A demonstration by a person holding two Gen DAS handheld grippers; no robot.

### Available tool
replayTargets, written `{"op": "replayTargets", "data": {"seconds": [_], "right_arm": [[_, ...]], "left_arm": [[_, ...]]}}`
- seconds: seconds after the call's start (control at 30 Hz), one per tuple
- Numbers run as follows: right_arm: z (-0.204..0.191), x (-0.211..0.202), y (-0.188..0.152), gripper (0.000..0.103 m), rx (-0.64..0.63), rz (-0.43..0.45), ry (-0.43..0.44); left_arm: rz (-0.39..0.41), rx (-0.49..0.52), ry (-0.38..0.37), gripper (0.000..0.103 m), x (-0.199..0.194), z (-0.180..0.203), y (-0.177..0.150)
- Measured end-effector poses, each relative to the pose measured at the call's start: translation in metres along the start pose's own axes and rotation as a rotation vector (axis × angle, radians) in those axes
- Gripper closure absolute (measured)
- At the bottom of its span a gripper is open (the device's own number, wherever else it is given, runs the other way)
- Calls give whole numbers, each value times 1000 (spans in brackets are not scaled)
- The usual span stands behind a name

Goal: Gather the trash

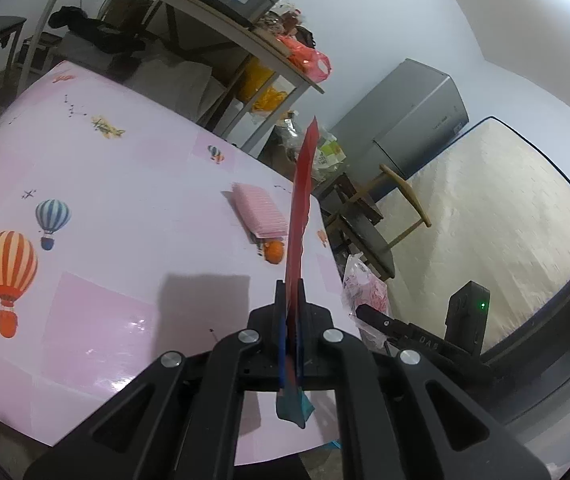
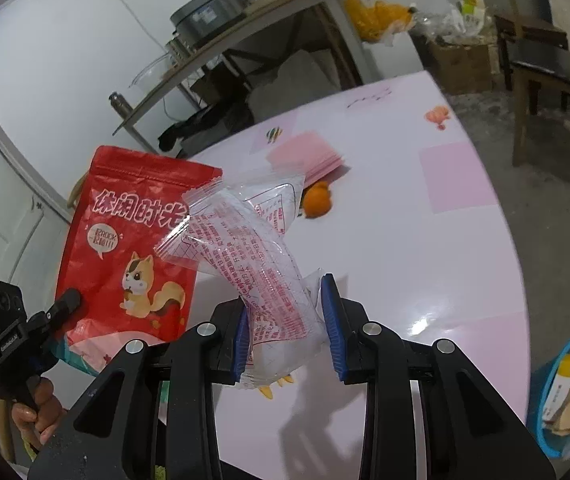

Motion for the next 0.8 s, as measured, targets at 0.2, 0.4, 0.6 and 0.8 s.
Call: {"op": "replayTargets", "data": {"seconds": [0.2,0.4,0.6,0.8], "right_arm": [[18,-54,8,72,36,109,-38],[76,-172,-8,72,124,292,-221],[151,-264,-64,72,293,399,-397],[224,-297,-132,72,504,414,-484]], "left_arm": [[-20,42,-65,101,1,30,-2],[-107,159,-202,101,30,101,-13],[-212,287,-288,100,63,180,-44],[-384,406,-314,100,118,257,-114]]}}
Point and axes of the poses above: each gripper's, at about its wrist camera, not at the fingertips, and x roughly the way its jaws point, z to its right, y to its top, the point moved 7 cm from there along x, roughly the way its jaws point, and after that the axes turned 8 degrees about y, right-handed, at the moved point
